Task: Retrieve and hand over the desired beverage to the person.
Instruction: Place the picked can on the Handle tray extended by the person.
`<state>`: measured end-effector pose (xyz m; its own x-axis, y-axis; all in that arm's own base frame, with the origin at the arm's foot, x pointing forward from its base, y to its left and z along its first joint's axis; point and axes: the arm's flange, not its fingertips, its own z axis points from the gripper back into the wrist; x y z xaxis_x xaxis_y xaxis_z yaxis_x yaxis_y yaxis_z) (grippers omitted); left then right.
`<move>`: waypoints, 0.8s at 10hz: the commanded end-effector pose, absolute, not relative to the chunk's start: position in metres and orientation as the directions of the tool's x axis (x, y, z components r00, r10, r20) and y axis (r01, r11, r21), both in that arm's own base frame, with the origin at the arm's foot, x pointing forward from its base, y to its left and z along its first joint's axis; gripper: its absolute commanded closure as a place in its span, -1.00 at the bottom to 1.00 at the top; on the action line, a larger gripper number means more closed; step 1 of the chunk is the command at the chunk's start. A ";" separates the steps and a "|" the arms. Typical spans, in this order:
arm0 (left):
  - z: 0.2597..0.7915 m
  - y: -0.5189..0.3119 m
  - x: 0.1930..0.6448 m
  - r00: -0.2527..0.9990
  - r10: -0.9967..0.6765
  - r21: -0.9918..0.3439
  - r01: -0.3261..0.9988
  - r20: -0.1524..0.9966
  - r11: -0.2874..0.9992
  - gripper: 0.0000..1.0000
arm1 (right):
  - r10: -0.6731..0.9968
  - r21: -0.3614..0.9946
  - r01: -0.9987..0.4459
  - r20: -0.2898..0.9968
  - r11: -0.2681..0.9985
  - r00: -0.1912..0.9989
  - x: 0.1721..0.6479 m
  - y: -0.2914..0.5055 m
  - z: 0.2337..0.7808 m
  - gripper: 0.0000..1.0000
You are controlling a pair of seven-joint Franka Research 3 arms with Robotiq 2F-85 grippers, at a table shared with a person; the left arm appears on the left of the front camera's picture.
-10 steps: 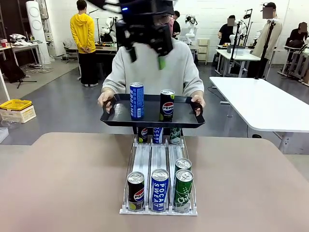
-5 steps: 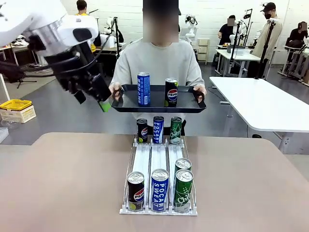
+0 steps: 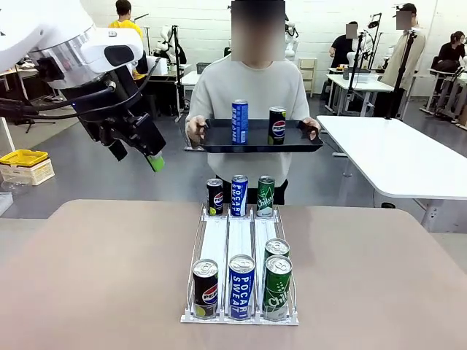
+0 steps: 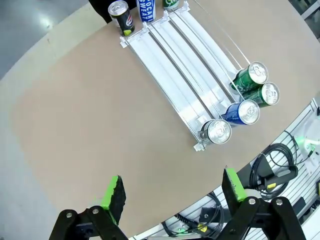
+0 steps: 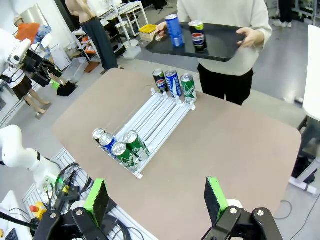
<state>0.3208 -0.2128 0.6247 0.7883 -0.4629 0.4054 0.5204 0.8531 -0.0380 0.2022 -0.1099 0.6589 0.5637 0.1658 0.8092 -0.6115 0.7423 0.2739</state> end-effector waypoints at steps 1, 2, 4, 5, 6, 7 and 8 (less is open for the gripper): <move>0.623 -0.212 0.321 0.784 -0.470 -0.030 0.525 0.405 0.851 -1.00 | 0.167 0.282 -0.639 0.820 0.716 0.548 0.203 -0.109 0.659 -1.00; 0.623 -0.212 0.321 0.784 -0.470 -0.030 0.525 0.405 0.851 -1.00 | 0.167 0.282 -0.639 0.820 0.716 0.548 0.203 -0.109 0.659 -1.00; 0.623 -0.212 0.321 0.784 -0.470 -0.030 0.525 0.405 0.851 -1.00 | 0.167 0.282 -0.639 0.820 0.716 0.548 0.203 -0.109 0.659 -1.00; 0.623 -0.212 0.321 0.784 -0.470 -0.030 0.525 0.405 0.851 -1.00 | 0.167 0.282 -0.639 0.820 0.716 0.548 0.203 -0.109 0.659 -1.00; 0.623 -0.212 0.321 0.784 -0.470 -0.030 0.525 0.405 0.851 -1.00 | 0.167 0.282 -0.639 0.820 0.716 0.548 0.203 -0.109 0.659 -1.00; 0.623 -0.212 0.321 0.784 -0.470 -0.030 0.525 0.405 0.851 -1.00 | 0.167 0.282 -0.639 0.820 0.716 0.548 0.203 -0.109 0.659 -1.00; 0.623 -0.212 0.321 0.784 -0.470 -0.030 0.525 0.405 0.851 -1.00 | 0.167 0.282 -0.639 0.820 0.716 0.548 0.203 -0.109 0.659 -1.00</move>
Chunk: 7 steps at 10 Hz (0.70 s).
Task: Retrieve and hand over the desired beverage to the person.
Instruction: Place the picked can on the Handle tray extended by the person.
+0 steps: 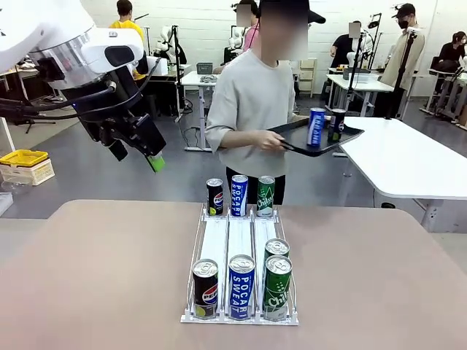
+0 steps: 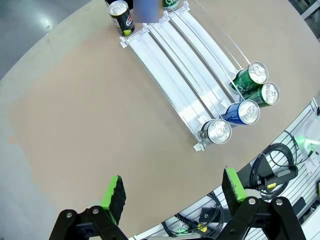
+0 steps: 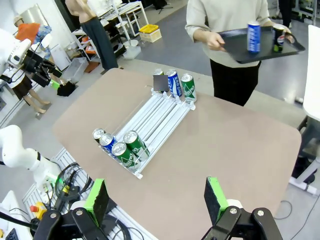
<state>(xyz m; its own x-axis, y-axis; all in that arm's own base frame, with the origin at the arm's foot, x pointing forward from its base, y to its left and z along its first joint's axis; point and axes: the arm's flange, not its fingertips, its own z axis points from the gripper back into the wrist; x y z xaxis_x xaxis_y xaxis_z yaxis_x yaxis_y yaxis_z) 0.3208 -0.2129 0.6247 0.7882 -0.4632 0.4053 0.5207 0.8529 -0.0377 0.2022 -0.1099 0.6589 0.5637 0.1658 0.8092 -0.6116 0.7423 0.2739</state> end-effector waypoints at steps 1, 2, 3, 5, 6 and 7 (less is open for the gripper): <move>0.625 -0.213 0.321 0.788 -0.463 -0.038 0.521 0.405 0.853 -1.00 | 0.167 0.282 -0.639 0.820 0.716 0.548 0.203 -0.109 0.659 -1.00; 0.633 -0.190 0.316 0.763 -0.483 -0.133 0.582 0.429 0.802 -1.00 | 0.167 0.282 -0.639 0.820 0.716 0.548 0.203 -0.109 0.659 -1.00; 0.639 -0.167 0.309 0.739 -0.484 -0.232 0.632 0.469 0.740 -1.00 | 0.167 0.282 -0.639 0.820 0.716 0.548 0.203 -0.109 0.659 -1.00; 0.667 -0.113 0.313 0.667 -0.479 -0.354 0.726 0.570 0.590 -1.00 | 0.167 0.282 -0.639 0.820 0.716 0.548 0.203 -0.109 0.659 -1.00; 0.668 -0.091 0.308 0.648 -0.459 -0.387 0.746 0.607 0.542 -1.00 | 0.167 0.282 -0.639 0.820 0.716 0.548 0.203 -0.109 0.659 -1.00; 0.661 -0.071 0.304 0.637 -0.444 -0.401 0.757 0.631 0.516 -1.00 | 0.167 0.282 -0.639 0.820 0.716 0.548 0.203 -0.109 0.659 -1.00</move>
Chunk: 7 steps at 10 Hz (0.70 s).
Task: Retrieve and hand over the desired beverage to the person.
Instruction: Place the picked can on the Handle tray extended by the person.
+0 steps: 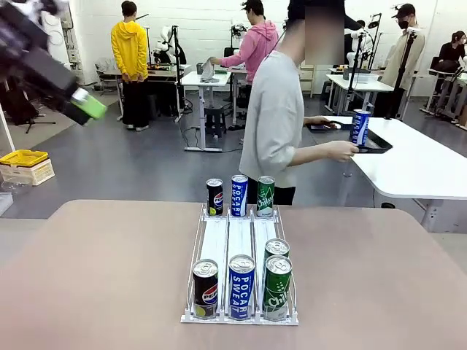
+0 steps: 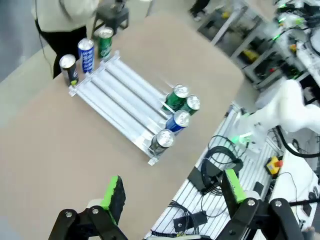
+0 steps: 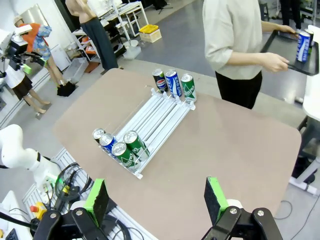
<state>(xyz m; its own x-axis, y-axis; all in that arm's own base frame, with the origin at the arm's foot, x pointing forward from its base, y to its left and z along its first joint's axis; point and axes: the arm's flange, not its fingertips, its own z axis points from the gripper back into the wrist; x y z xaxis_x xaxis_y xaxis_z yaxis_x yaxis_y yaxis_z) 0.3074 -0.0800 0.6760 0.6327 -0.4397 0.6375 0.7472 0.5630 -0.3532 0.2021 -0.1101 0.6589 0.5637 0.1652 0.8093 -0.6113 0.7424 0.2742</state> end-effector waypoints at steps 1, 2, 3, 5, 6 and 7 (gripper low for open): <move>0.655 -0.046 0.313 0.621 -0.410 -0.383 0.759 0.668 0.527 -1.00 | 0.167 0.282 -0.639 0.820 0.716 0.548 0.203 -0.109 0.659 -1.00; 0.650 -0.025 0.314 0.625 -0.365 -0.407 0.752 0.689 0.519 -1.00 | 0.167 0.282 -0.639 0.820 0.716 0.548 0.203 -0.109 0.659 -1.00; 0.645 -0.008 0.303 0.628 -0.337 -0.411 0.743 0.701 0.528 -1.00 | 0.167 0.282 -0.639 0.820 0.716 0.548 0.203 -0.109 0.659 -1.00; 0.649 0.015 0.293 0.615 -0.313 -0.412 0.749 0.724 0.518 -1.00 | 0.167 0.282 -0.639 0.820 0.716 0.548 0.203 -0.109 0.659 -1.00; 0.651 0.020 0.282 0.598 -0.305 -0.390 0.754 0.741 0.529 -1.00 | 0.167 0.282 -0.639 0.820 0.716 0.548 0.203 -0.109 0.659 -1.00; 0.650 0.020 0.271 0.594 -0.299 -0.379 0.749 0.747 0.543 -1.00 | 0.167 0.282 -0.639 0.820 0.716 0.548 0.203 -0.109 0.659 -1.00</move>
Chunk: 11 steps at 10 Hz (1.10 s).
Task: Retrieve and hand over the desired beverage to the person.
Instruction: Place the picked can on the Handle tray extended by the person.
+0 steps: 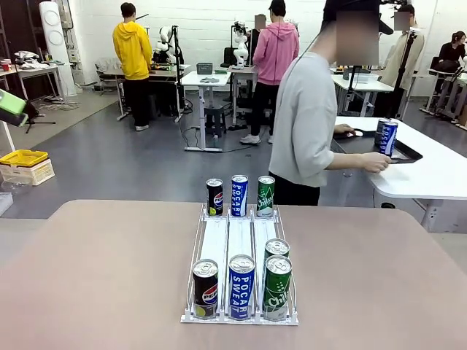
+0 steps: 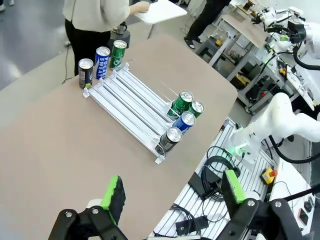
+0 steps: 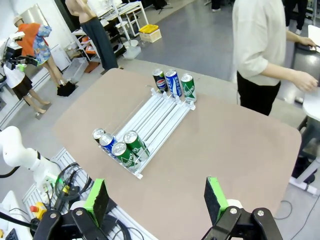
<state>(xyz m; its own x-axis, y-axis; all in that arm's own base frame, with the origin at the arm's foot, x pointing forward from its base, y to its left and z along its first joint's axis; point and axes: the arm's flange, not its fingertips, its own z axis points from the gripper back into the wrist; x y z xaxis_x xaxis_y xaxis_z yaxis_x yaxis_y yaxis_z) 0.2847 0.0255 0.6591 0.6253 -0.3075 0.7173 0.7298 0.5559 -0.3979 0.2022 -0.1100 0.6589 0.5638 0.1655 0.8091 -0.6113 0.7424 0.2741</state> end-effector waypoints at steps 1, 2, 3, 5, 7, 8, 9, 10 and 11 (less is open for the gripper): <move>0.655 0.021 0.272 0.588 -0.316 -0.364 0.754 0.744 0.547 -1.00 | 0.167 0.282 -0.639 0.820 0.716 0.548 0.203 -0.109 0.659 -1.00; 0.659 0.019 0.271 0.585 -0.330 -0.355 0.758 0.741 0.547 -1.00 | 0.167 0.282 -0.639 0.820 0.716 0.548 0.203 -0.109 0.659 -1.00; 0.656 0.015 0.264 0.591 -0.330 -0.351 0.750 0.736 0.561 -1.00 | 0.167 0.282 -0.639 0.820 0.716 0.548 0.203 -0.109 0.659 -1.00; 0.667 0.021 0.269 0.603 -0.321 -0.367 0.743 0.730 0.560 -1.00 | 0.167 0.282 -0.639 0.820 0.716 0.548 0.203 -0.109 0.659 -1.00; 0.667 0.021 0.269 0.603 -0.321 -0.367 0.743 0.730 0.560 -1.00 | 0.167 0.282 -0.639 0.820 0.716 0.548 0.203 -0.109 0.659 -1.00; 0.667 0.021 0.269 0.603 -0.321 -0.367 0.743 0.730 0.560 -1.00 | 0.167 0.282 -0.639 0.820 0.716 0.548 0.203 -0.109 0.659 -1.00; 0.667 0.021 0.269 0.603 -0.321 -0.367 0.743 0.730 0.560 -1.00 | 0.167 0.282 -0.639 0.820 0.716 0.548 0.203 -0.109 0.659 -1.00; 0.667 0.021 0.269 0.603 -0.321 -0.367 0.743 0.730 0.560 -1.00 | 0.167 0.282 -0.639 0.820 0.716 0.548 0.203 -0.109 0.659 -1.00; 0.667 0.021 0.269 0.603 -0.321 -0.367 0.743 0.730 0.560 -1.00 | 0.167 0.282 -0.639 0.820 0.716 0.548 0.203 -0.109 0.659 -1.00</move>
<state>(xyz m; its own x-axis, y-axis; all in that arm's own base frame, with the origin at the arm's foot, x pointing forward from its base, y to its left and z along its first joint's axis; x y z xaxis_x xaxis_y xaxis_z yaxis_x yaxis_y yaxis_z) 0.2683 0.0191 0.6665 0.6041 -0.3251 0.7276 0.7406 0.5662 -0.3620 0.2022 -0.1100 0.6589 0.5638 0.1655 0.8091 -0.6113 0.7424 0.2741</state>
